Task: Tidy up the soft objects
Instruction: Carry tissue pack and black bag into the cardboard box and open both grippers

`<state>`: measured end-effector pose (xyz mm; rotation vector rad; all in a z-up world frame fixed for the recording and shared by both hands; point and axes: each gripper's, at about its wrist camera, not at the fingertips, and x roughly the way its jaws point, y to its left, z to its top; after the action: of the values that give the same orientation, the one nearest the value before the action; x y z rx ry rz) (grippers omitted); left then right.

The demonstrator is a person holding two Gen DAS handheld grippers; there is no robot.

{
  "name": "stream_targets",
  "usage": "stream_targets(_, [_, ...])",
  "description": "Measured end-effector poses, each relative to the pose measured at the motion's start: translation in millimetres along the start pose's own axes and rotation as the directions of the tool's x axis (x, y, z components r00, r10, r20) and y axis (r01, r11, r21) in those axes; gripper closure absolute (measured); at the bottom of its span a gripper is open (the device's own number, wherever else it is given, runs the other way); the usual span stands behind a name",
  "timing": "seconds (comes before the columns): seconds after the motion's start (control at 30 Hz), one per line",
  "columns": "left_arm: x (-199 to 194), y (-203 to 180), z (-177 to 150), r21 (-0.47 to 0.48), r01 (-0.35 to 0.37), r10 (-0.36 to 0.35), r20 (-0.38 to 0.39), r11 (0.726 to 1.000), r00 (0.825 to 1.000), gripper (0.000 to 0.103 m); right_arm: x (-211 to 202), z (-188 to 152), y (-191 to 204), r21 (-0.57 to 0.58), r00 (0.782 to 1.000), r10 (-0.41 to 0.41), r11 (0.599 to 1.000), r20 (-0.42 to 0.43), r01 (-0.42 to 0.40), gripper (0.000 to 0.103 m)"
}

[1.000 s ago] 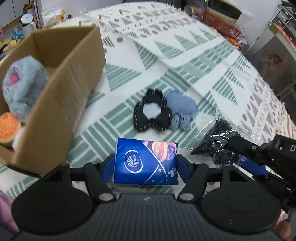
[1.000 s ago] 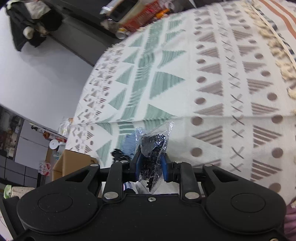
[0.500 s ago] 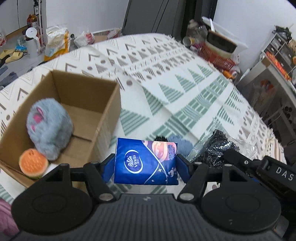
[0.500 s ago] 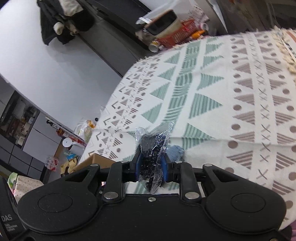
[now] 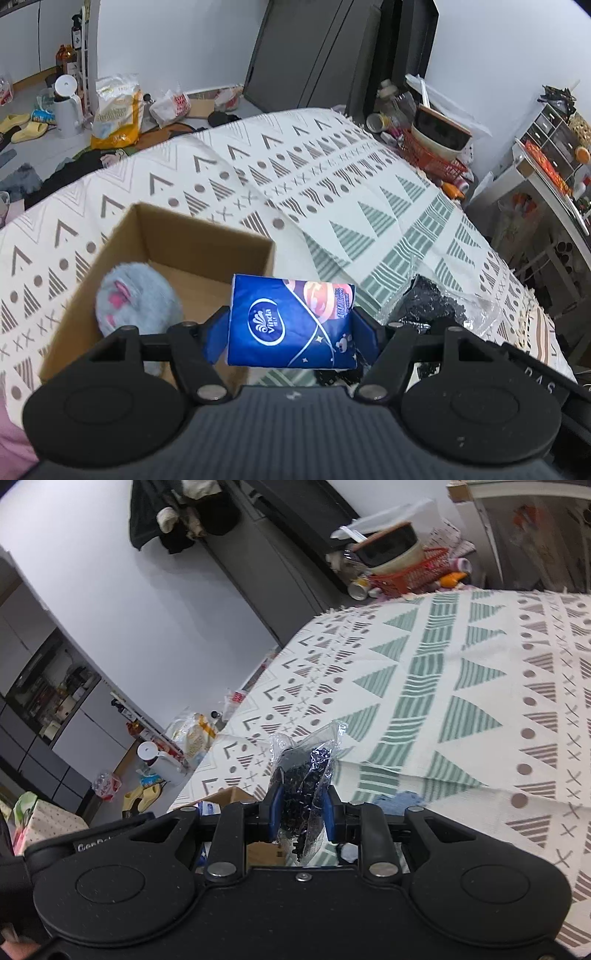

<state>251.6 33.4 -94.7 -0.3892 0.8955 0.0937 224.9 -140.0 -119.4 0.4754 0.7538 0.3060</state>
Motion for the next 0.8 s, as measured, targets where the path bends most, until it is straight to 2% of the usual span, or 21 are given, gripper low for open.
stream_targets(0.33, [-2,34,18,-0.018,0.001,-0.001,0.016,1.0,1.0,0.035,9,-6,29,-0.063,1.0,0.012,0.998,0.003,-0.012,0.08])
stream_targets(0.63, [7,79,28,-0.06,-0.034,0.035,0.011,0.998,0.999,0.035,23,-14,53,-0.076,0.997,0.062,0.995,-0.046,-0.065,0.08])
stream_targets(0.8, [19,101,28,-0.089,-0.042,0.041,-0.013,0.995,0.999,0.035,33,-21,67,-0.109,0.996,0.06,0.992,-0.067,-0.067,0.08])
